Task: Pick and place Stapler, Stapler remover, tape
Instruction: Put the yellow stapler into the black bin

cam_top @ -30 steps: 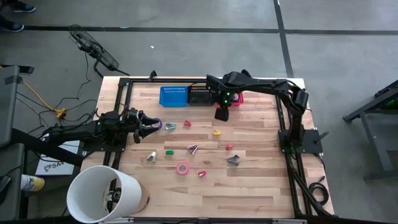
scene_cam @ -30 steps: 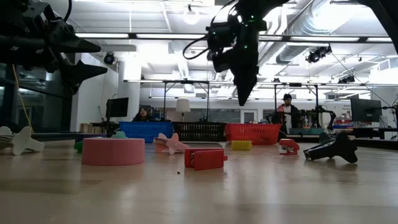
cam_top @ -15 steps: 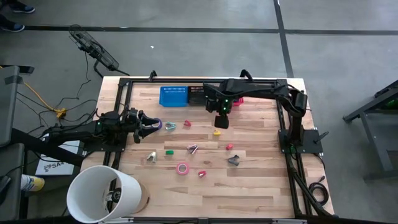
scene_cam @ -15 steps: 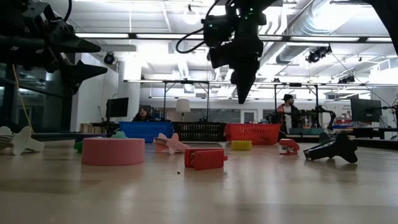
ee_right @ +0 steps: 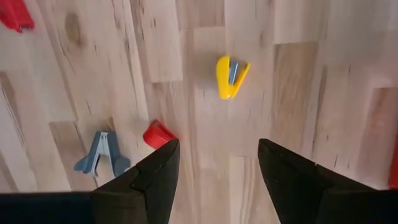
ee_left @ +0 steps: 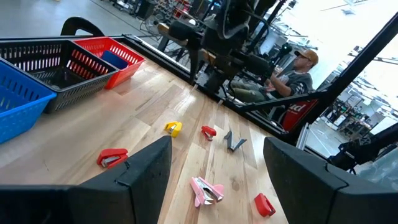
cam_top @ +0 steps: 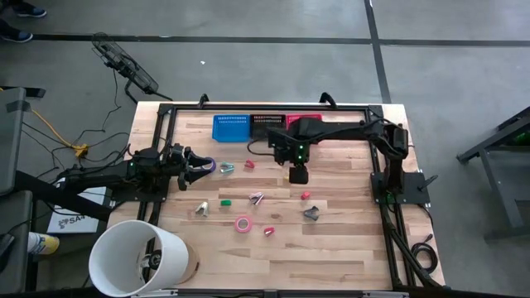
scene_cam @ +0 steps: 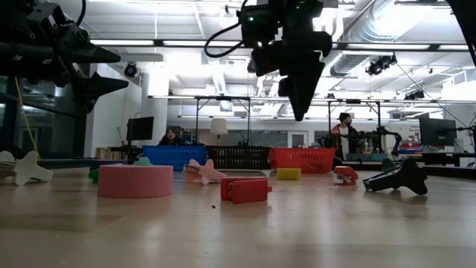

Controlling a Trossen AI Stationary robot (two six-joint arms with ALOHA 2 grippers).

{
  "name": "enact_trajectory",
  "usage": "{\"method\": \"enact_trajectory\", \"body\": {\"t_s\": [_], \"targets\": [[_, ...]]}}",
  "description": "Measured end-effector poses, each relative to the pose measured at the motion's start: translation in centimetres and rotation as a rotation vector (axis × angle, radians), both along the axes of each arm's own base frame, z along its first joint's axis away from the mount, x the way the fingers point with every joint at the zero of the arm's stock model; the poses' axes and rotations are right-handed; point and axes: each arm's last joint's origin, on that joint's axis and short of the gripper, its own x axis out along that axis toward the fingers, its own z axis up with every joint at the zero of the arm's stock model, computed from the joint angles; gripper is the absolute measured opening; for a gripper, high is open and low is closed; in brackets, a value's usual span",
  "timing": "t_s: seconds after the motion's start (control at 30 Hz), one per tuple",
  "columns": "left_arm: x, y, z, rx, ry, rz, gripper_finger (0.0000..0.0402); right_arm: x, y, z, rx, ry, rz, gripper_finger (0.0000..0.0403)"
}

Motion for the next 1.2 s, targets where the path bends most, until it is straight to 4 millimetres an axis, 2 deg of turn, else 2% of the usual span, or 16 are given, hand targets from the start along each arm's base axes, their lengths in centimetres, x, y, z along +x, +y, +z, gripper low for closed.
{"method": "enact_trajectory", "body": {"t_s": [0.23,0.4,0.77,0.97,1.2], "targets": [[0.0,0.0,0.0,0.0,0.0,0.0,0.025,0.3,0.4,-0.2,-0.008,-0.017,-0.042,0.0209],[0.0,0.0,0.0,0.0,0.0,-0.001,0.025,-0.1,0.7,-2.7,-0.02,-0.031,-0.016,0.0208],[0.0,0.0,0.0,0.0,0.0,0.0,0.025,-3.2,2.0,-6.6,-0.06,-0.272,0.053,0.0209],[0.0,0.0,0.0,0.0,0.0,-0.001,0.025,-4.0,2.3,-9.1,-0.096,-0.393,0.056,0.0209],[0.0,0.0,0.0,0.0,0.0,0.0,0.025,-4.6,2.1,-10.2,-0.183,-0.393,0.017,0.0209]]}}
